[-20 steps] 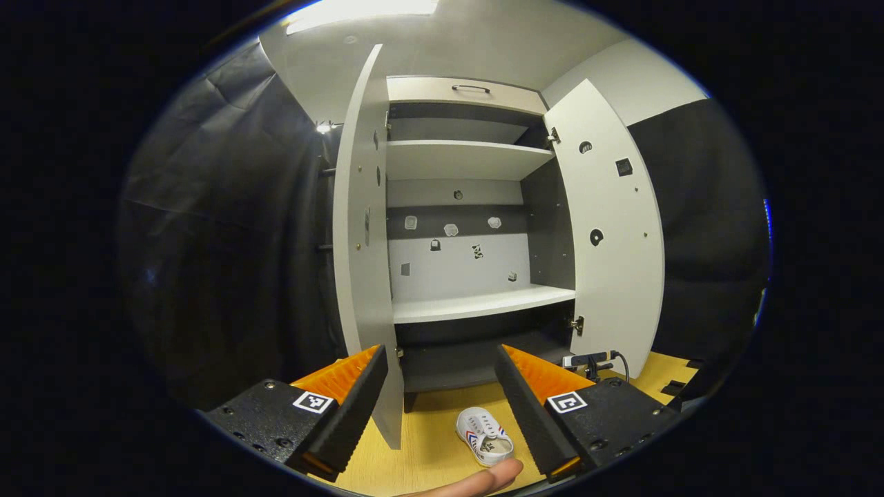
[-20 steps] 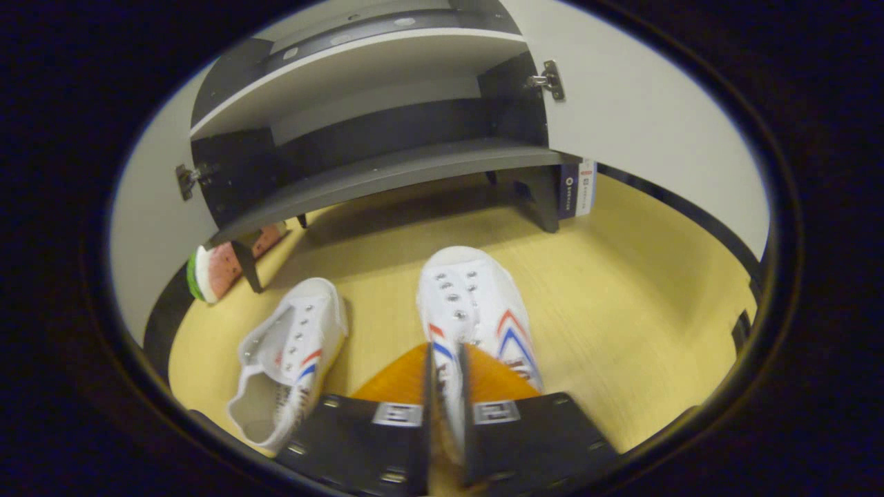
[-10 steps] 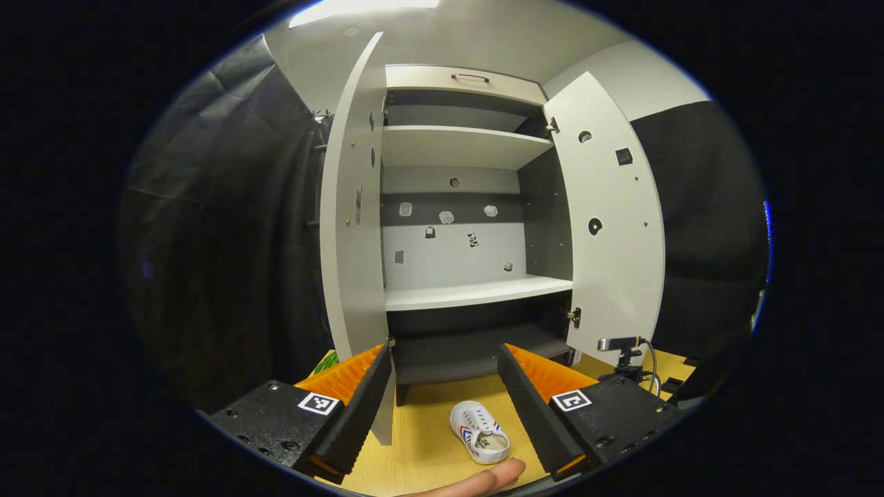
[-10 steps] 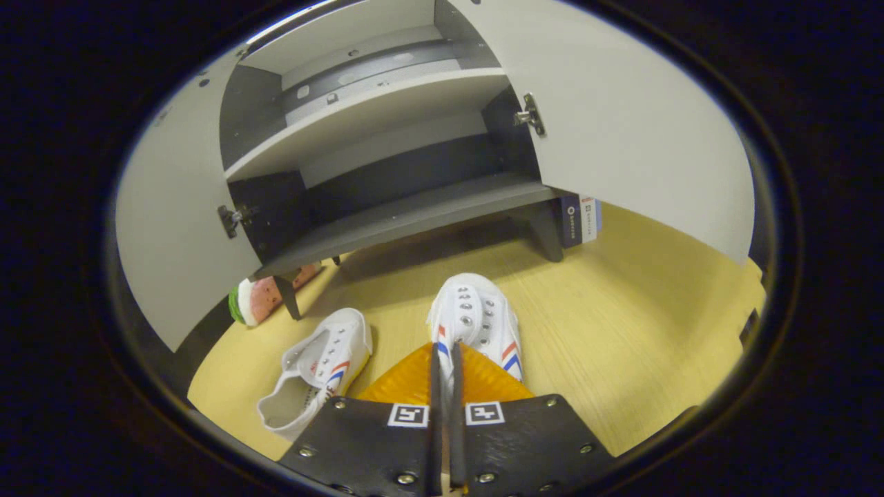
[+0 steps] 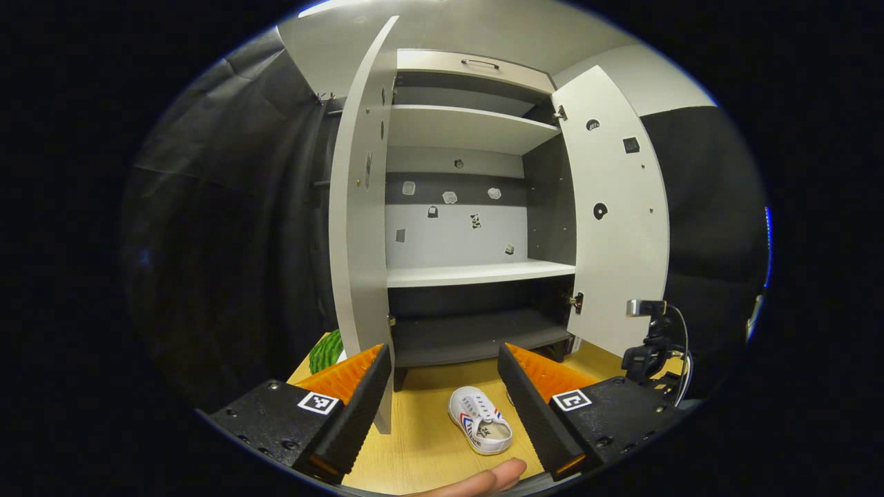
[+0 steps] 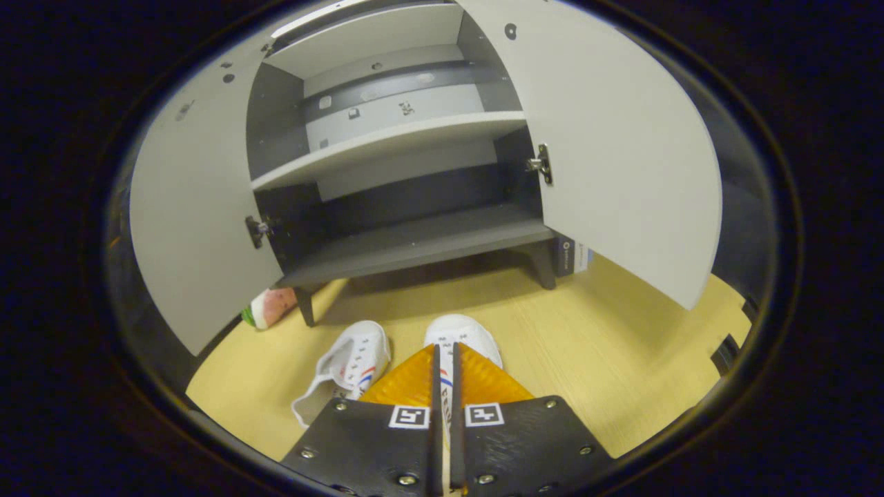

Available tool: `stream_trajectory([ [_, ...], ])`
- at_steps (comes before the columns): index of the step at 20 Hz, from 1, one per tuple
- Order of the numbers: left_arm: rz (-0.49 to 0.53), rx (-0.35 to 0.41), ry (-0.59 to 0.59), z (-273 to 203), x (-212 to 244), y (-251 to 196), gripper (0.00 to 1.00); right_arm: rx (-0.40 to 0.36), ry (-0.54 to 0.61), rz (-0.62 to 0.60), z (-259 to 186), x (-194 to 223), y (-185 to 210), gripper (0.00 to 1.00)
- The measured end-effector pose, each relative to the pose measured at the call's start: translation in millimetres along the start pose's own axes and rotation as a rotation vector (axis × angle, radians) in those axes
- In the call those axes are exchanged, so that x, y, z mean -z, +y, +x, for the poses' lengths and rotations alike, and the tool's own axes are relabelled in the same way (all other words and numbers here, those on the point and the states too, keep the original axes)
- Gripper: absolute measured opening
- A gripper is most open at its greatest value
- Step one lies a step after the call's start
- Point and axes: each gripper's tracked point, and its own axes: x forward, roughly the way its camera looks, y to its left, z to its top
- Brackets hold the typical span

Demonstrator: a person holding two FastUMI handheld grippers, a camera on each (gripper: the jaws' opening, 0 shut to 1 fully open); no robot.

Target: Grab one shoe with the right hand and put it into the shoe cabinet, grab the other shoe with the left hand and put it into the shoe cabinet; then close the right door with the right hand and the left door with the left hand.

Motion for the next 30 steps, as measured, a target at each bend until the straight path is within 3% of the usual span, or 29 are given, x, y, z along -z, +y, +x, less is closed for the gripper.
stream_trajectory([
  [1,-0.001,0.004,-0.004,-0.6,0.5,0.1,0.96,-0.001,0.025,0.008,5.9,11.4,0.5,0.05],
  [2,-0.001,0.008,-0.008,-0.2,-0.4,0.1,0.96,-0.002,0.047,0.01,14.0,23.2,-0.1,0.13],
  [3,-0.002,0.011,-0.009,-0.8,0.1,0.1,0.96,0.013,0.064,0.012,13.8,29.1,-1.7,0.28],
  [4,-0.003,0.013,-0.01,0.2,0.3,-0.1,0.96,0.004,0.074,0.017,15.8,32.3,-0.5,0.27],
  [5,-0.002,0.015,-0.01,0.4,1.1,-0.6,0.96,0.001,0.094,0.022,17.0,37.7,1.0,0.43],
  [6,0.0,0.015,-0.008,1.6,2.9,-0.5,0.96,-0.007,0.11,0.028,20.1,42.6,2.8,0.48],
  [8,0.002,0.016,0.0,3.8,5.9,-0.1,0.96,-0.049,0.153,0.029,21.7,51.5,13.3,0.48],
  [11,-0.004,0.019,0.006,6.9,11.4,-0.9,0.96,-0.046,0.225,0.006,37.0,67.2,14.0,0.48],
  [12,-0.006,0.021,0.01,9.3,13.1,-1.5,0.96,-0.043,0.216,0.028,42.5,63.6,15.3,0.4],
  [13,-0.007,0.023,0.014,11.6,15.8,-2.7,0.96,-0.048,0.206,0.043,48.6,62.0,17.4,0.48],
  [14,-0.007,0.023,0.022,14.3,18.5,-3.3,0.96,-0.04,0.171,0.027,55.9,54.3,9.6,0.47],
  [16,-0.004,0.023,0.038,17.9,23.7,-4.0,0.96,-0.081,0.136,0.106,58.8,42.2,7.9,0.07],
  [17,-0.001,0.025,0.044,20.1,25.3,-5.1,0.97,-0.095,0.145,0.102,59.8,50.4,10.0,0.06],
  [22,0.012,0.047,0.022,17.5,21.2,-8.9,0.96,-0.141,-0.014,0.119,54.4,31.7,18.5,0.06],
  [27,0.014,0.038,0.008,16.7,19.9,-2.4,0.96,-0.136,0.005,0.13,55.2,33.2,19.6,0.11],
  [28,0.011,0.041,0.013,17.7,21.7,-2.8,0.96,-0.103,0.034,0.132,60.2,38.5,15.5,0.06],
  [30,0.006,0.042,0.025,18.5,26.7,-2.1,0.97,-0.086,0.156,0.159,60.6,52.0,19.5,0.06],
])
